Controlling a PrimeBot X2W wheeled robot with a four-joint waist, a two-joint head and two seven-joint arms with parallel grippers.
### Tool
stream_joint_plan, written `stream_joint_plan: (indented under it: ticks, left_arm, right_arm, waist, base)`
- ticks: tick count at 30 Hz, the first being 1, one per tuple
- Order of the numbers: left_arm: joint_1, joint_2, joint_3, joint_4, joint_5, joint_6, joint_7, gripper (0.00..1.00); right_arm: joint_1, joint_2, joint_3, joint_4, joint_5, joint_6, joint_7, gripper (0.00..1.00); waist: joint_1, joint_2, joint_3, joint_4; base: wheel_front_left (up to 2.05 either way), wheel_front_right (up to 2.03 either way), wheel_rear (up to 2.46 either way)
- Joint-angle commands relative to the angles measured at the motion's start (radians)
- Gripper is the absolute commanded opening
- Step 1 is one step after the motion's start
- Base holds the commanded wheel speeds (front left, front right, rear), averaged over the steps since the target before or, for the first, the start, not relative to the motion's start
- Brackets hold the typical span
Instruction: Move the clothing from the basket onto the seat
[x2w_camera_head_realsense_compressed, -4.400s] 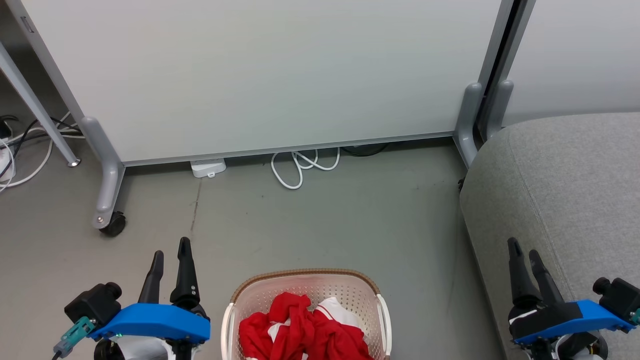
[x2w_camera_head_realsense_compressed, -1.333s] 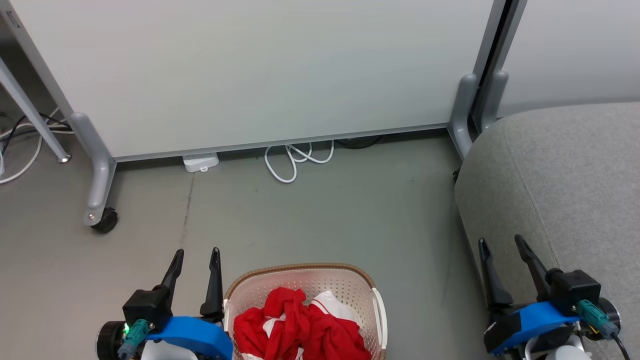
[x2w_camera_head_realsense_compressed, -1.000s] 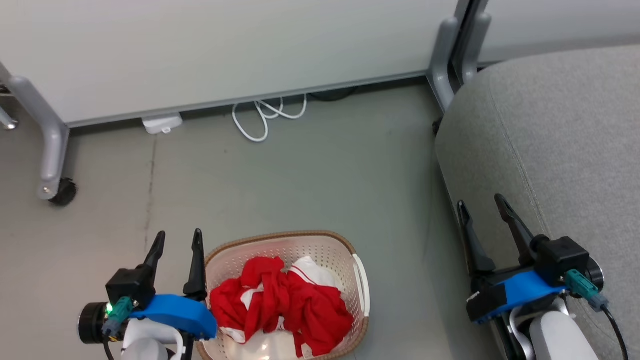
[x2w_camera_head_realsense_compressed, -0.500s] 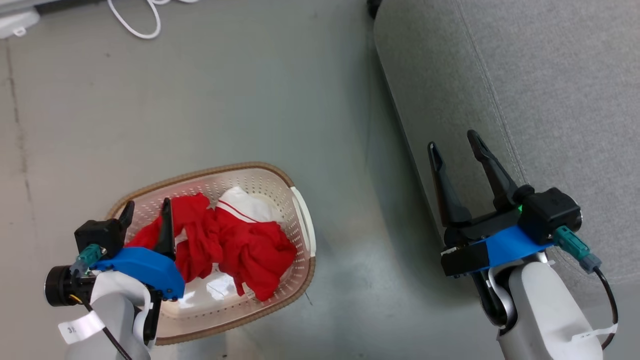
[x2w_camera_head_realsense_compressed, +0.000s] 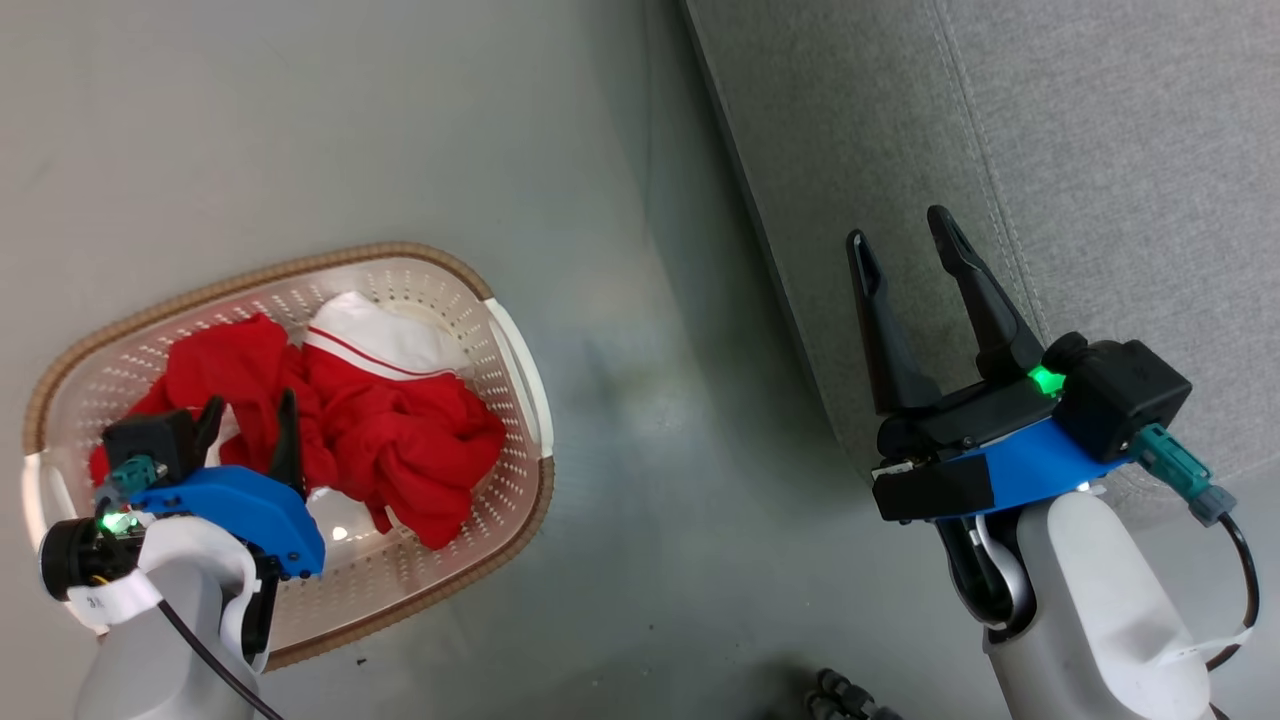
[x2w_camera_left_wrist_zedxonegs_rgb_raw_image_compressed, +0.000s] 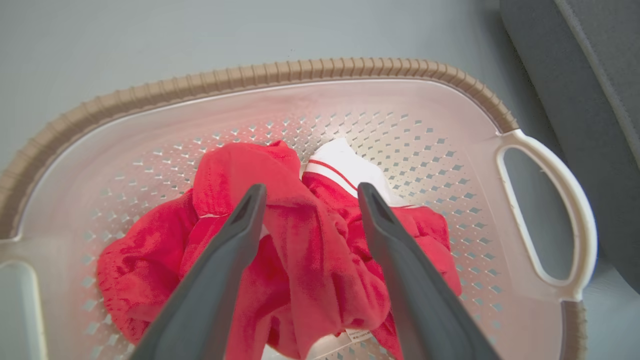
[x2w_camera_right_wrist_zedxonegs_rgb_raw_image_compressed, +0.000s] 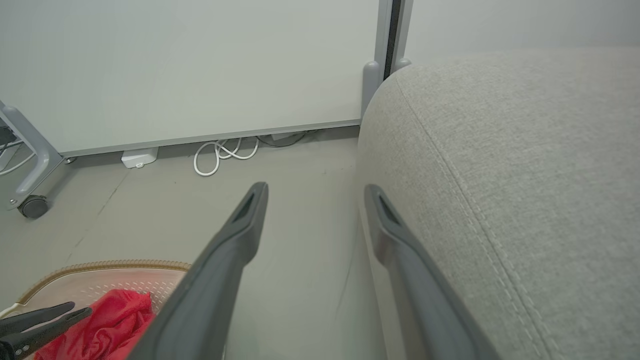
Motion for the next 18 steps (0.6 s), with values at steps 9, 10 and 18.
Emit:
stream_joint_plan:
  ticks: [9, 10, 18]
  left_arm:
    - [-0.061, 0.016, 0.031, 0.068, -0.034, 0.047, 0.051, 1.0]
    - [-0.065, 0.016, 0.033, 0.078, -0.036, 0.052, 0.061, 1.0]
    - [-0.091, 0.007, 0.036, 0.125, -0.064, 0.059, 0.124, 0.08]
  right_arm:
    - [-0.027, 0.0, -0.014, -0.023, 0.032, 0.0, -0.005, 1.0]
    - [-0.03, 0.0, -0.014, -0.024, 0.035, 0.0, -0.005, 1.0]
    - [-0.034, 0.0, -0.013, -0.026, 0.048, 0.0, -0.005, 1.0]
  waist:
    - [-0.0002, 0.0, 0.059, -0.02]
    - [-0.0002, 0.0, 0.062, -0.021]
    - [-0.0002, 0.0, 0.076, -0.027]
  base:
    - [0.0, 0.0, 0.0]
    - [0.0, 0.0, 0.0]
    - [0.0, 0.0, 0.0]
